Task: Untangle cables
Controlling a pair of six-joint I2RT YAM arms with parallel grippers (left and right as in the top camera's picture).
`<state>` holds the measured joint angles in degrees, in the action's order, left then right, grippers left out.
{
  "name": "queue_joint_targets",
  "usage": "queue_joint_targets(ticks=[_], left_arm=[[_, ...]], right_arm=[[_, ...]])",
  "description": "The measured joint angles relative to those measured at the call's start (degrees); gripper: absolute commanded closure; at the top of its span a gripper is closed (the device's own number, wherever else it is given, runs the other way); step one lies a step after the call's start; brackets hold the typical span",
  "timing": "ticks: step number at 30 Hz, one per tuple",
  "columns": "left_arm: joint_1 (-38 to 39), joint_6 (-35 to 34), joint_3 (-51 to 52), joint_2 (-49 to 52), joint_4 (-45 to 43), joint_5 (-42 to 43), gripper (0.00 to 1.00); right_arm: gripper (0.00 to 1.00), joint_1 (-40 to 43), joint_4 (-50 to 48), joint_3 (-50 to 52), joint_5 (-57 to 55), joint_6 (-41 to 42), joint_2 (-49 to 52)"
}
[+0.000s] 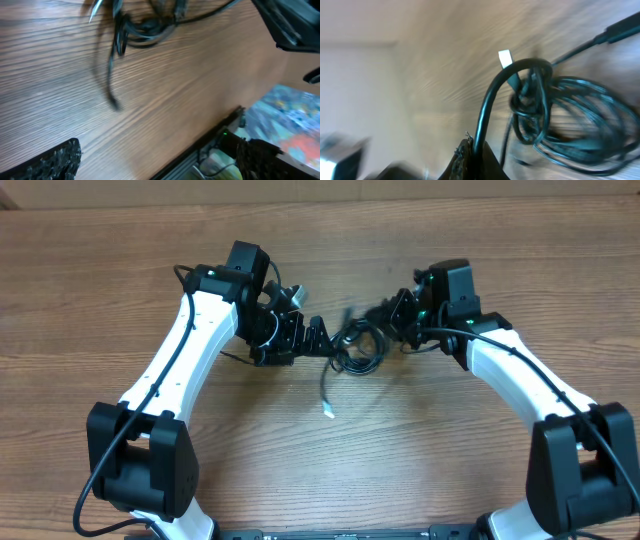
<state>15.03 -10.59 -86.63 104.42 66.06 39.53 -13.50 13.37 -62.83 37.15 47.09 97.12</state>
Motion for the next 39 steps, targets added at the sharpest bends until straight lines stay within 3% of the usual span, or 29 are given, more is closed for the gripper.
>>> queue_joint_targets(ticks=[7,18,29,33,39], left_arm=[[0.0,0.0,0.0,0.0,-1.2,5.8,0.0],[0.0,-1.9,0.0,0.0,-1.6,7.5,0.01],[0.0,-3.3,0.0,0.0,-4.8,7.3,0.0],[0.0,-5.8,0.0,0.0,-5.4,4.2,0.0],[0.0,-9.2,0.0,0.0,-5.8,-1.5,0.0]], right_arm=[[0.96,0.0,-7.3,0.0,12.4,-2.5,-7.9],[0.96,0.0,-10.8,0.0,16.9,-0.3,-20.3],[0.96,0.0,-23.9,-0.1,21.7,11.7,-21.2],[0.96,0.0,-30.8,-0.1,24.5,16.9,-21.2],[0.96,0.0,-33.9,-0.1,26.3,23.0,-21.2]])
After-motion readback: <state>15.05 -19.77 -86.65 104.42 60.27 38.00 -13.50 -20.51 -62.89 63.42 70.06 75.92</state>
